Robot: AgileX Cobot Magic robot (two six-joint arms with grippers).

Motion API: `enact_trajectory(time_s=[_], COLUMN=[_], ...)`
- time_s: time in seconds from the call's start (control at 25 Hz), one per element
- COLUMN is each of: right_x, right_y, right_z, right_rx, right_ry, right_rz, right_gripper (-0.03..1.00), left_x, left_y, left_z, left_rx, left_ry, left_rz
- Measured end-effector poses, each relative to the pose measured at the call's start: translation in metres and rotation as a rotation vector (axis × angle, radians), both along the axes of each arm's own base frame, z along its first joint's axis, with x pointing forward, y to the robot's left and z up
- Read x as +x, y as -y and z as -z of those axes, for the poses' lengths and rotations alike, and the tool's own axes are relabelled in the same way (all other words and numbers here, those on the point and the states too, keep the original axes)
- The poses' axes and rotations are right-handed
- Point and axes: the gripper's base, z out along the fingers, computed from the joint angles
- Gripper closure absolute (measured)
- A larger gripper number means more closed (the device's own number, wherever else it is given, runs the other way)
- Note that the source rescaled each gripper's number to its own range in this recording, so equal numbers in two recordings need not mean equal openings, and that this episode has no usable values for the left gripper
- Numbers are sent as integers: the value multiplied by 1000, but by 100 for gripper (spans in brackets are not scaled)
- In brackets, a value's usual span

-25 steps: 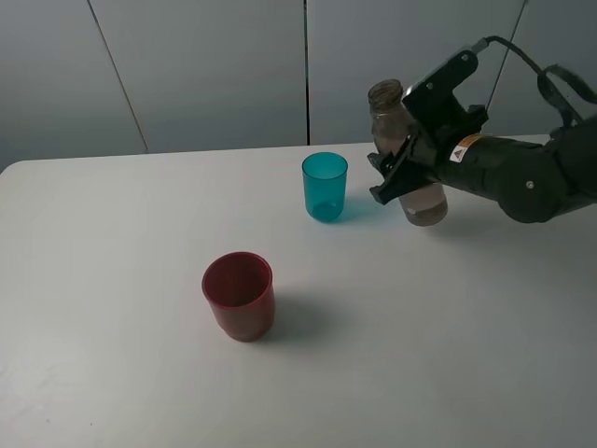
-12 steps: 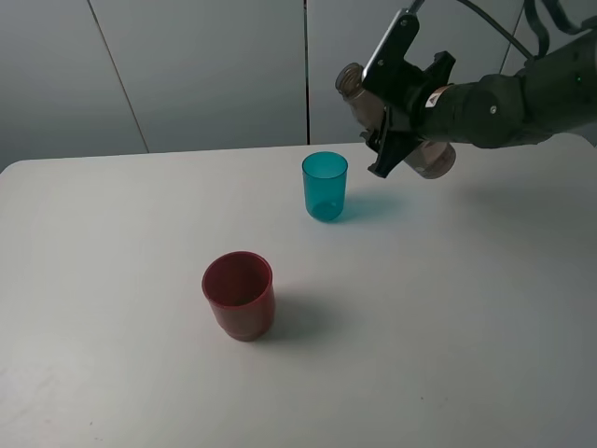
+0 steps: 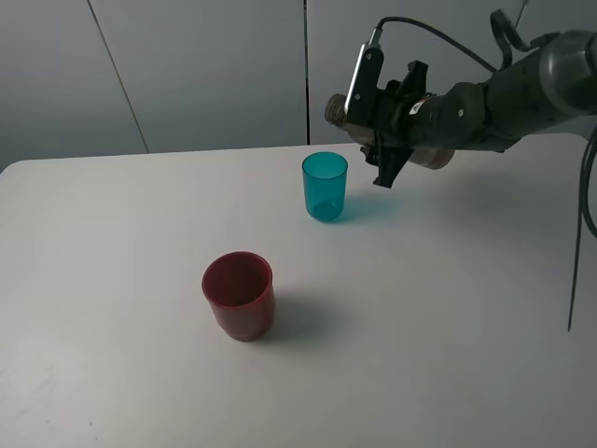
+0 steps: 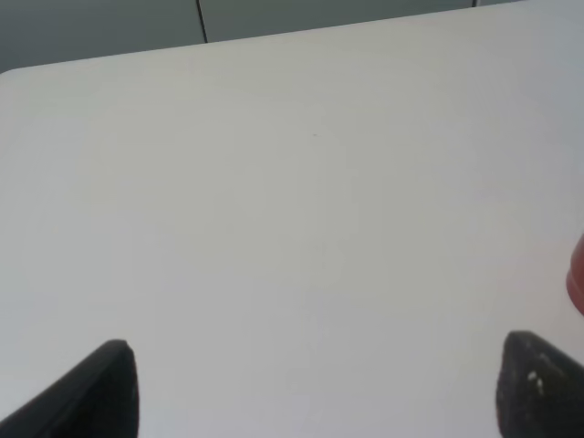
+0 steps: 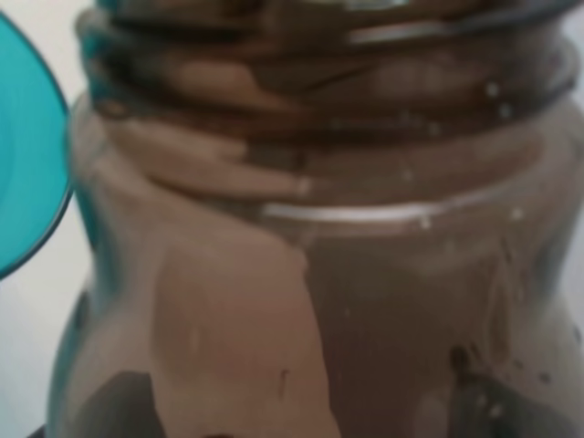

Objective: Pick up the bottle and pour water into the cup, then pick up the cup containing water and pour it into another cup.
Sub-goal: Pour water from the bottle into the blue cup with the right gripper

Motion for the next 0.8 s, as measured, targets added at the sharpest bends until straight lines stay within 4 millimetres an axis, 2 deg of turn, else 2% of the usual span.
enact_trajectory(time_s=[0.24, 0.8], right_x=[5, 11], right_y=[0, 4], right_z=[8, 1], right_rx=[-109, -402], right_ry=[42, 208], right_rz=[-44, -159], right_gripper=[97, 97], left_x=[0, 0], left_y=[0, 0], left_z=[0, 0], left_rx=[0, 0], left_ry=[0, 0], left_rz=[0, 0])
